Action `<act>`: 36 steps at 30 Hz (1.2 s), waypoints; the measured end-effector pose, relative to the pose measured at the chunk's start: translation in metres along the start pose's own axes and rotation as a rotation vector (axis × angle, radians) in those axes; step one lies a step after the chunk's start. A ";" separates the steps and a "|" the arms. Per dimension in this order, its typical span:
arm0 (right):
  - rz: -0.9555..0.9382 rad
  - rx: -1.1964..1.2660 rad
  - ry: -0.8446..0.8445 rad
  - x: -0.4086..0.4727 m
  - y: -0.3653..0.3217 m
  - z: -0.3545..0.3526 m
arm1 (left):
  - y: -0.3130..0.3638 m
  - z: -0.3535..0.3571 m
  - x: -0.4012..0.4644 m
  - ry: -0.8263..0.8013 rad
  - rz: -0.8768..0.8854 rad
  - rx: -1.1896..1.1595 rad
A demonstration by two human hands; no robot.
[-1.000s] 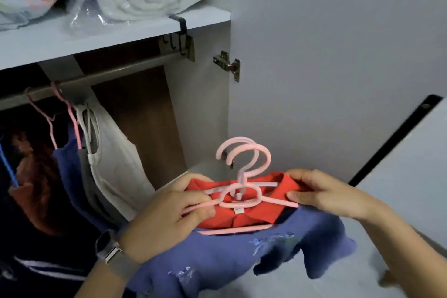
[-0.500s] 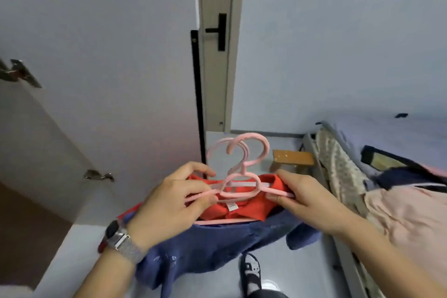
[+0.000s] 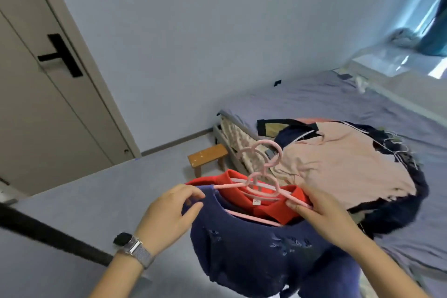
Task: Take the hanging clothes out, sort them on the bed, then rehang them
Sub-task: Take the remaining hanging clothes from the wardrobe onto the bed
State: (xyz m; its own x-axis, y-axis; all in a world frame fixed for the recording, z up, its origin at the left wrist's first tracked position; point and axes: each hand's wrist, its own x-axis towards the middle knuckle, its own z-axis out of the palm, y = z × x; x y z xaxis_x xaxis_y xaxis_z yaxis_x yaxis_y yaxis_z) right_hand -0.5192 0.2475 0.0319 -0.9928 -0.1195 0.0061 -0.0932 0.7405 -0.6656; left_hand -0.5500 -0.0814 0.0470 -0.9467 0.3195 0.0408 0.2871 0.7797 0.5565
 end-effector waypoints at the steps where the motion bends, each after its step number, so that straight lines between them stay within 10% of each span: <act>1: 0.014 -0.016 0.005 0.003 0.013 -0.010 | 0.010 0.013 0.019 -0.039 0.019 0.015; 36: 0.461 0.197 0.556 0.181 0.295 -0.314 | 0.195 0.207 0.478 -0.273 0.540 0.100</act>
State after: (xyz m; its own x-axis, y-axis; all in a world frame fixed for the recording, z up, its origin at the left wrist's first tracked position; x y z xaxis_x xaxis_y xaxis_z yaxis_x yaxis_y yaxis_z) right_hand -0.7500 0.6521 0.0713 -0.8244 0.5649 0.0353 0.3053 0.4964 -0.8127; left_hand -0.9161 0.3350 0.0031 -0.5957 0.7998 0.0737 0.7407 0.5115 0.4355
